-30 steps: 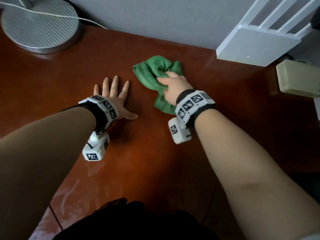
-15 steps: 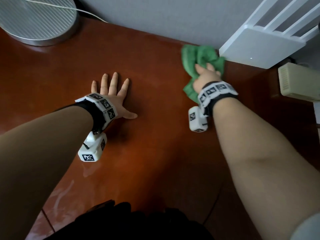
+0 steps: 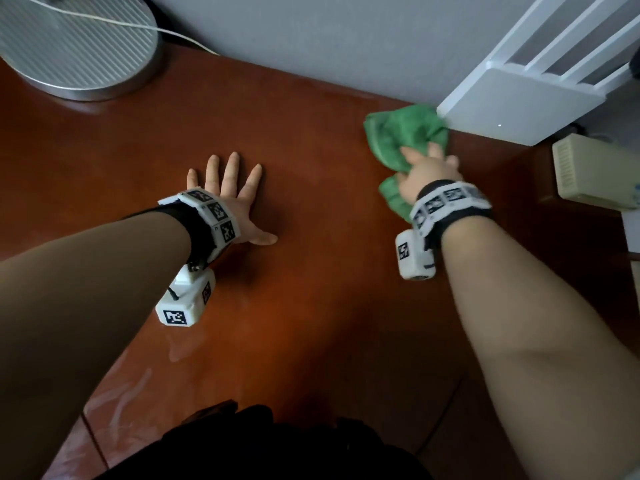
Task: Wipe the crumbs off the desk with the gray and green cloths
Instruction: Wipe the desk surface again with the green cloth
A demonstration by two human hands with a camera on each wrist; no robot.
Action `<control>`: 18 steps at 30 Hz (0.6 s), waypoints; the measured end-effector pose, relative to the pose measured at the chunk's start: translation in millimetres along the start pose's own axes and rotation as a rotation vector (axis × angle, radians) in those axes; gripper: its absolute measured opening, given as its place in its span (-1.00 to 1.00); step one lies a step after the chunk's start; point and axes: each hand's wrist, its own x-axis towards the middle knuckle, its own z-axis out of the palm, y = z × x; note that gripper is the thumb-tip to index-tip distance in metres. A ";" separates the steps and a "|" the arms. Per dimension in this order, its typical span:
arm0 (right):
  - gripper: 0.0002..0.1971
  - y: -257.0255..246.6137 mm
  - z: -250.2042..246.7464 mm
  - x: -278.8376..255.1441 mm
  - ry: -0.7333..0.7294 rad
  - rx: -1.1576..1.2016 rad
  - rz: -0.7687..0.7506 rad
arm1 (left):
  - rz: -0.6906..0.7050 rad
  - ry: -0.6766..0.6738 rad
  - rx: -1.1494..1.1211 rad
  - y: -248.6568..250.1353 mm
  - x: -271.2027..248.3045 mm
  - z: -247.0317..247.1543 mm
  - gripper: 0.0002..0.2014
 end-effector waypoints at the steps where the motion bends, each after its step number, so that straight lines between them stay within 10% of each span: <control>1: -0.49 -14.2 3.5 -2.2 -0.001 -0.039 -0.074 | 0.000 0.006 -0.005 0.7 0.9 -1.2 0.18; 18: -0.47 -59.4 -28.0 75.9 -0.005 -0.080 0.086 | 0.045 -0.037 0.037 -1.5 23.4 -19.4 0.24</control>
